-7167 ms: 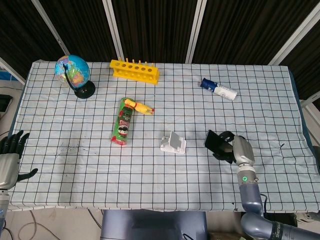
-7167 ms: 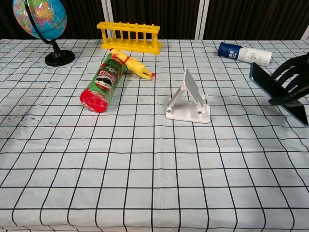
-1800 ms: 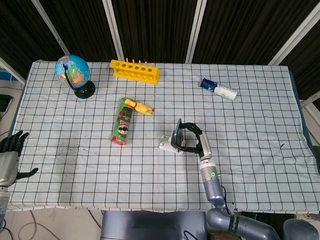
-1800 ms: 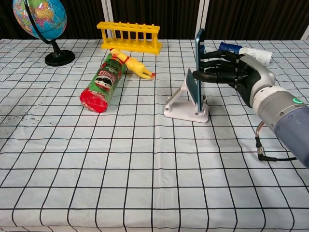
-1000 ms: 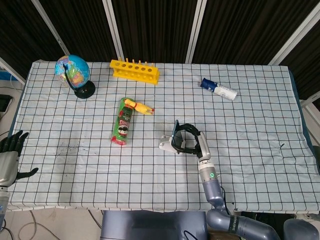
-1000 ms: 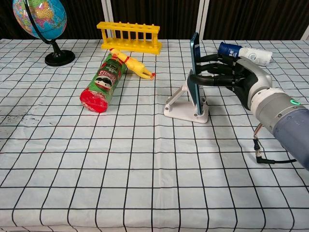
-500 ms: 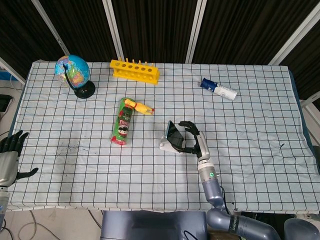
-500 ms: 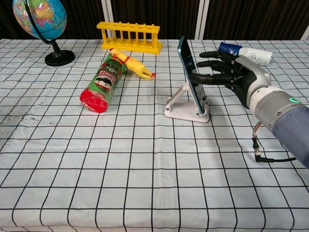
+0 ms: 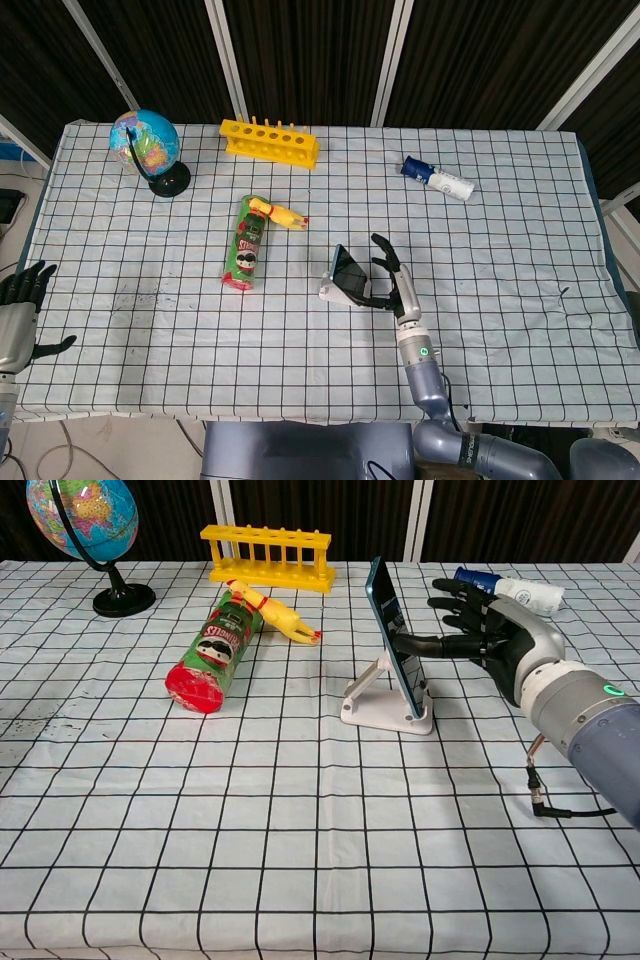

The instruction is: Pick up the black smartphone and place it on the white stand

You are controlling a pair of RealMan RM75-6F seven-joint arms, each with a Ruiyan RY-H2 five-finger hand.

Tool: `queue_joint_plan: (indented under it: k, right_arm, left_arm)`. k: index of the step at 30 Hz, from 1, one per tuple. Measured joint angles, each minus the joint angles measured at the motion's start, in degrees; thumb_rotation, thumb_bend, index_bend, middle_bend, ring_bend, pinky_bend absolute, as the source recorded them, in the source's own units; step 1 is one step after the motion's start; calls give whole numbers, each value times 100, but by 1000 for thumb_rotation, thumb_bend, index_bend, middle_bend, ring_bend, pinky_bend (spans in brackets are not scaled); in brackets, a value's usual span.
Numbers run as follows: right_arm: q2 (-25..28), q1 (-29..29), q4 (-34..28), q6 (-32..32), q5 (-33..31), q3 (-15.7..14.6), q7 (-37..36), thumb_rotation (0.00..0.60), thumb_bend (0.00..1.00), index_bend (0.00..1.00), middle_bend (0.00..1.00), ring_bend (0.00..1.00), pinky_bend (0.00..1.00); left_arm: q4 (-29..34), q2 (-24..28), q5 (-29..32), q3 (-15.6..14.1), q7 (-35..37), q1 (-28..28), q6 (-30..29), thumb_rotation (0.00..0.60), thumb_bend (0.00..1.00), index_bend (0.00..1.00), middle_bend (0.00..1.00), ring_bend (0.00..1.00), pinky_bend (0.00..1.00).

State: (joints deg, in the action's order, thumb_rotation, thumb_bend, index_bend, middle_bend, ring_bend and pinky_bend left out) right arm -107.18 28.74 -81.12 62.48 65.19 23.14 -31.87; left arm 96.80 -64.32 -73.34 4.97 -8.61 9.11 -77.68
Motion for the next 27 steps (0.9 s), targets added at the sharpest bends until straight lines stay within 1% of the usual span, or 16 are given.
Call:
queue_joint_plan:
  k: [8,16,22,27]
  right_arm:
    - [259,-130,-259,-3,-21,-82,121,600,0,16,16,0,148]
    - [546,-283,-543,78,48,-180,222,600,0,10,6,0,148]
    - [1134,-525,-929,156,141,-385,475,600,0,10,4,0,148]
    - [1916,-805,-1377,185,188,-562,633,600,10,8,4,0,148]
  left_arm:
    - [-5,-10,-34,-10,-25,-6,-28,600,0,0,0,0,0]
    - [-15,-21,-71,-17,-41,-21,-76,600,0,0,0,0,0]
    - [-31,-24,-135,-31,-39,-35,-120,600,0,0,0,0,0]
    - [-47,-32,-174,-38,-36,-55,-172,600,0,0,0,0,0]
